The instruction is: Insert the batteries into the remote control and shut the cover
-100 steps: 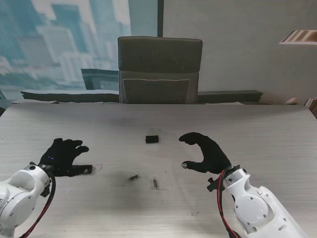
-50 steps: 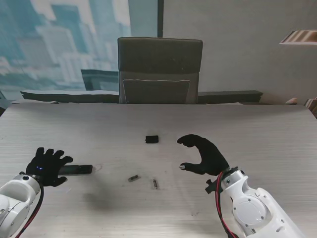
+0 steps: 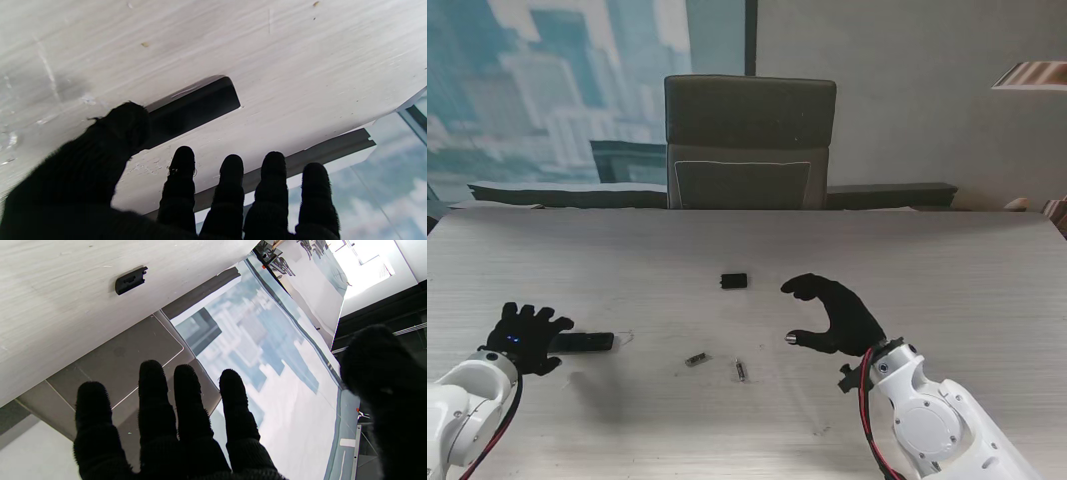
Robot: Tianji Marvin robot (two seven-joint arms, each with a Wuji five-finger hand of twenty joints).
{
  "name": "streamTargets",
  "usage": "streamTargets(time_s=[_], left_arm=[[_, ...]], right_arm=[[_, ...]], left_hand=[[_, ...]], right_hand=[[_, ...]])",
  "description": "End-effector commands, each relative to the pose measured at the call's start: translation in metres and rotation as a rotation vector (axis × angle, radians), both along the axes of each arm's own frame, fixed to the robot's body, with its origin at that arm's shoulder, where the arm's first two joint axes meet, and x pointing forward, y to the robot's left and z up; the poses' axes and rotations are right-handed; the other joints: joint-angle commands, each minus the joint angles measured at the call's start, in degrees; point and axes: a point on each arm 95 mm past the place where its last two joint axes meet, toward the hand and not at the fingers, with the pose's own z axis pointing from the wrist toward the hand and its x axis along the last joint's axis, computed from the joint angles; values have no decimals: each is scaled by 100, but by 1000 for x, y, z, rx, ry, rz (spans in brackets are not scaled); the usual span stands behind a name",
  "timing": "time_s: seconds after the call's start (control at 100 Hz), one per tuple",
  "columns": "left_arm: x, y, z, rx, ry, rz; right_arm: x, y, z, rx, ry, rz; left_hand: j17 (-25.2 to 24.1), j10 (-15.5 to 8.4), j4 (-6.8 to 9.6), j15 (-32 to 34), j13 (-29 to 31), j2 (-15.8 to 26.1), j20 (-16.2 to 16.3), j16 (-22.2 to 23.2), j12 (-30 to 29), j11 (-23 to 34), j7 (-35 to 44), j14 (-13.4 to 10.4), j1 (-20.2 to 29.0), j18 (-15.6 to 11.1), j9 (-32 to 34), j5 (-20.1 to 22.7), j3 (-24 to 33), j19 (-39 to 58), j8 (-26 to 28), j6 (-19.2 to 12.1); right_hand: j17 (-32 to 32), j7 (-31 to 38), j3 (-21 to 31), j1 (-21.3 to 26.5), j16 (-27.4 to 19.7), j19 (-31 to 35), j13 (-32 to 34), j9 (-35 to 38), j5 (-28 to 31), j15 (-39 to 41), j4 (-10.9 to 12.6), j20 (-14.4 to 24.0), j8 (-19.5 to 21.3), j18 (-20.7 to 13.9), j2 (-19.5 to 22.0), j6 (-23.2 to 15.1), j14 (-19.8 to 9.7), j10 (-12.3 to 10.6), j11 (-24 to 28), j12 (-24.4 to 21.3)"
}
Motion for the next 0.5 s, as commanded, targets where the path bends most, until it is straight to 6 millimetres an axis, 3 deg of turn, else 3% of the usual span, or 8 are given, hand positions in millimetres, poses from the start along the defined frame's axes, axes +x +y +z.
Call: streamTargets(time_s=[0.0, 0.23, 0.49], left_arm=[[4, 0, -3, 1, 4, 13], [12, -1, -11, 24, 44, 21], [8, 3, -28, 29, 65, 37]], right_arm=[[-1, 2, -2, -1, 14, 12], [-1, 1, -2, 7, 16, 13], [0, -1, -1, 17, 8, 3]], left_hand=[[-125, -67, 31, 73, -149, -42, -125, 52, 87, 116, -109, -111, -61, -10, -136, -221, 134, 104, -110, 43], [-145, -65, 9, 89, -150, -31, -148, 55, 86, 116, -275, -122, -84, -21, -138, -218, 147, 128, -270, 29], [-119, -113, -6, 157, -60, 22, -168, 73, 119, 195, 71, -126, -83, -10, 89, 330, 280, 169, -153, -294]], right_hand=[[21, -87, -98, 21, 98, -87, 28, 25, 25, 14, 144, 77, -32, 107, 125, -88, 75, 89, 32, 1], [33, -101, -184, 27, 100, -83, 56, 66, 43, 24, 165, 77, -37, 121, 234, -94, 88, 94, 18, -5], [54, -108, -233, 45, 107, -75, 78, 104, 76, 43, 188, 76, -40, 135, 308, -88, 109, 101, 17, -5]])
